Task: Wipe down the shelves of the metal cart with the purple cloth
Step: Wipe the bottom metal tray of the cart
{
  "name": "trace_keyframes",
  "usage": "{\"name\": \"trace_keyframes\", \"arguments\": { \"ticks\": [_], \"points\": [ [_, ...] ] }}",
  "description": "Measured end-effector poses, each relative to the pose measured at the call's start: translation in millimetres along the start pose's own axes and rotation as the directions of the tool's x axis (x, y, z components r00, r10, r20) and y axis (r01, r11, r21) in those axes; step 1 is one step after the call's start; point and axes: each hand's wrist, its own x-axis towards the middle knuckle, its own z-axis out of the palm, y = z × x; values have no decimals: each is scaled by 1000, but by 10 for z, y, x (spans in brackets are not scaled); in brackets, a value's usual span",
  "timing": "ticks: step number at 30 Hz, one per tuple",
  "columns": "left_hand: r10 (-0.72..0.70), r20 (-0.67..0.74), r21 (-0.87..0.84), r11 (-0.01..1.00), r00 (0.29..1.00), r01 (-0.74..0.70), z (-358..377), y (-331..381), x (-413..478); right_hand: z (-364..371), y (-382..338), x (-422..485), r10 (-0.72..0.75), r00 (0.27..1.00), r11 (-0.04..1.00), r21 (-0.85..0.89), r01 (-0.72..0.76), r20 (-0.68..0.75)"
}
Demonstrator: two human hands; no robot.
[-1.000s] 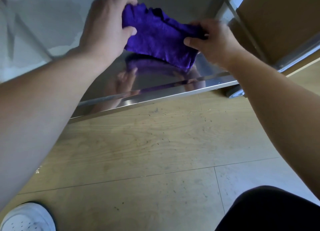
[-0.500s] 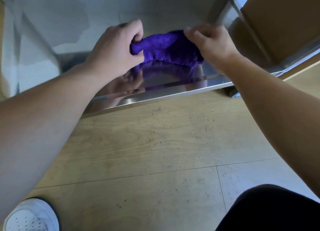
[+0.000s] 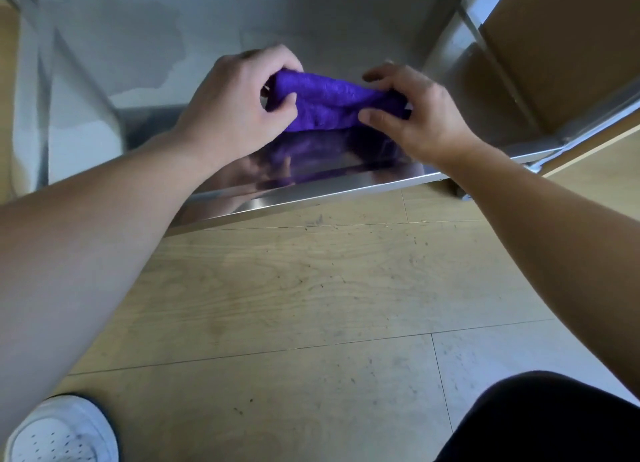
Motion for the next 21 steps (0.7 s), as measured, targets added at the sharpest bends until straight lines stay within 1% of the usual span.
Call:
{"name": "trace_keyframes", "arguments": {
  "ticks": [2, 3, 5, 6, 7, 8, 9, 10, 11, 12, 13, 14, 15, 17, 19, 21],
  "points": [
    [-51, -73, -86, 995, 996, 45, -31, 52, 10, -58, -136, 55, 177, 984, 957, 237, -167, -22],
    [-78, -91, -105, 992, 993, 68, -40, 62, 22, -62, -168, 80, 237, 971, 928, 299, -224, -9],
    [-130, -57, -79, 989, 990, 125, -35, 48, 43, -15, -209, 95, 289, 957, 906, 320, -278, 12],
    [-165, -12, -32, 986, 986, 164, -22, 24, 46, 26, -219, 84, 298, 955, 911, 293, -289, 16],
    [-211, 35, 27, 977, 977, 210, 0, -15, 34, 63, -221, 70, 291, 957, 932, 226, -283, 0],
    [-253, 70, 84, 965, 965, 248, 25, -54, 9, 90, -212, 61, 251, 968, 964, 105, -246, -32],
    [-270, 84, 128, 957, 959, 258, 46, -84, -21, 110, -204, 57, 188, 981, 980, -50, -191, -57],
    [-253, 82, 158, 958, 964, 238, 63, -99, -47, 115, -195, 63, 128, 990, 975, -176, -138, -66],
    [-219, 76, 176, 963, 973, 203, 75, -100, -62, 112, -180, 77, 110, 992, 963, -241, -121, -59],
    [-192, 78, 190, 966, 978, 174, 81, -86, -62, 105, -184, 93, 136, 990, 956, -258, -141, -38],
    [-188, 93, 207, 964, 978, 166, 90, -73, -43, 100, -192, 104, 192, 981, 943, -277, -185, 1],
    [-210, 118, 231, 956, 971, 179, 98, -58, -16, 101, -199, 103, 245, 968, 924, -317, -215, 59],
    [-251, 148, 260, 943, 957, 207, 111, -46, 8, 98, -208, 83, 274, 954, 910, -356, -215, 124],
    [-326, 187, 302, 917, 927, 261, 133, 0, 36, 64, -260, 42, 255, 946, 918, -358, -171, 202],
    [-374, 189, 303, 902, 908, 308, 136, 67, 40, -2, -343, 31, 226, 951, 932, -331, -148, 210],
    [-423, 180, 289, 886, 888, 363, 136, 120, 27, -2, -391, 63, 259, 938, 925, -341, -170, 233]
  ]
}}
